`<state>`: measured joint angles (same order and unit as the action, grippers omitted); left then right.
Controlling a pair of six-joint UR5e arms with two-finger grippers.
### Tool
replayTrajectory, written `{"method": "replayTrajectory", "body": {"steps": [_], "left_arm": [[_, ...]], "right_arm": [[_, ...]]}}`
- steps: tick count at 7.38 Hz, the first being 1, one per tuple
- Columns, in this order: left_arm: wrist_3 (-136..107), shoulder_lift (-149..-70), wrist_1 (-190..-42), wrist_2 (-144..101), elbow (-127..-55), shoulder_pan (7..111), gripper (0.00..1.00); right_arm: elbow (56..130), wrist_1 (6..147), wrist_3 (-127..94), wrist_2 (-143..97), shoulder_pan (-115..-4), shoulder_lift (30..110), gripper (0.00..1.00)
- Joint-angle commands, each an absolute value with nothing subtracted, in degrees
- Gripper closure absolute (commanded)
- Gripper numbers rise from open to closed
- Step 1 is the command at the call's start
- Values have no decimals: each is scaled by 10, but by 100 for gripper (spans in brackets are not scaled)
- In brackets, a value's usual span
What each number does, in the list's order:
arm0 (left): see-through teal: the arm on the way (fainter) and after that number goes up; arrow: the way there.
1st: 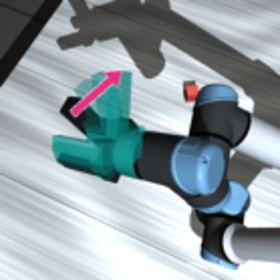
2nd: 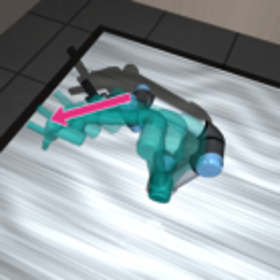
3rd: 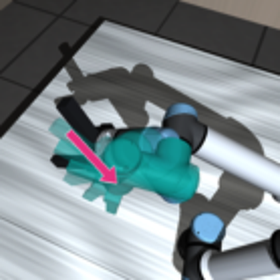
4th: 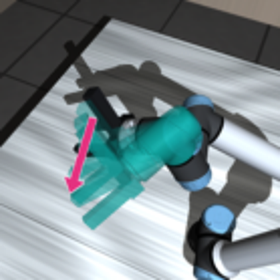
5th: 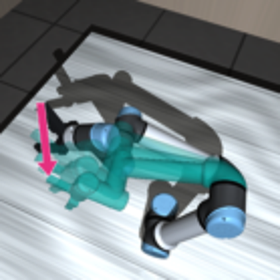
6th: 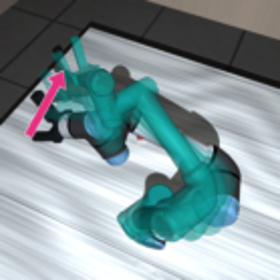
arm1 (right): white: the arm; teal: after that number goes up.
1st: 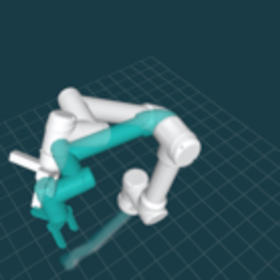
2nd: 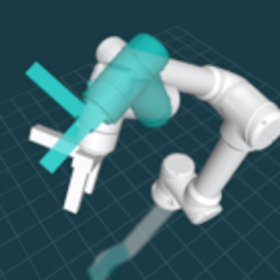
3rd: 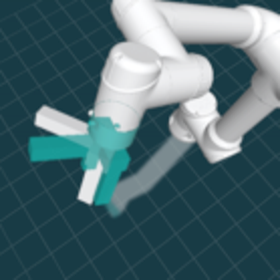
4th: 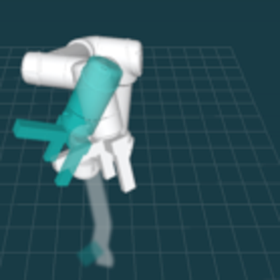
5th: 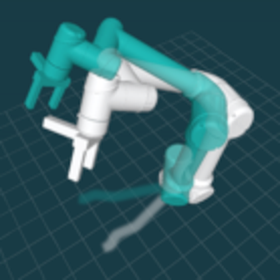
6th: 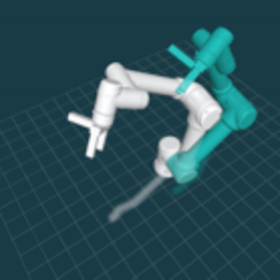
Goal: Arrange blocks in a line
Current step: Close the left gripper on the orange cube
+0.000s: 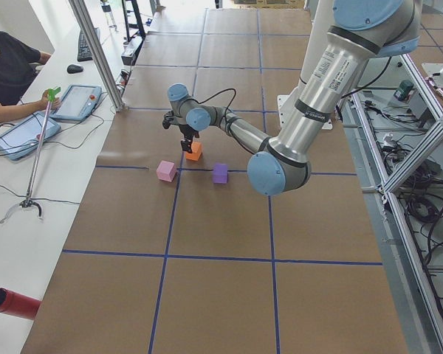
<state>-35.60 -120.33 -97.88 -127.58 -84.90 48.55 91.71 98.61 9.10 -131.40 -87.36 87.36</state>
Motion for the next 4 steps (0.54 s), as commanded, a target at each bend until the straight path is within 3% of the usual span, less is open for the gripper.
{"method": "replayTrajectory", "body": {"steps": [1, 4], "left_arm": [[-363, -1203, -981, -1259, -846, 480, 0], [-397, -1204, -1025, -1258, -825, 477, 0]], "right_arm": [[917, 986, 91, -1314, -874, 874, 0], [917, 986, 91, -1314, -874, 874, 0]]}}
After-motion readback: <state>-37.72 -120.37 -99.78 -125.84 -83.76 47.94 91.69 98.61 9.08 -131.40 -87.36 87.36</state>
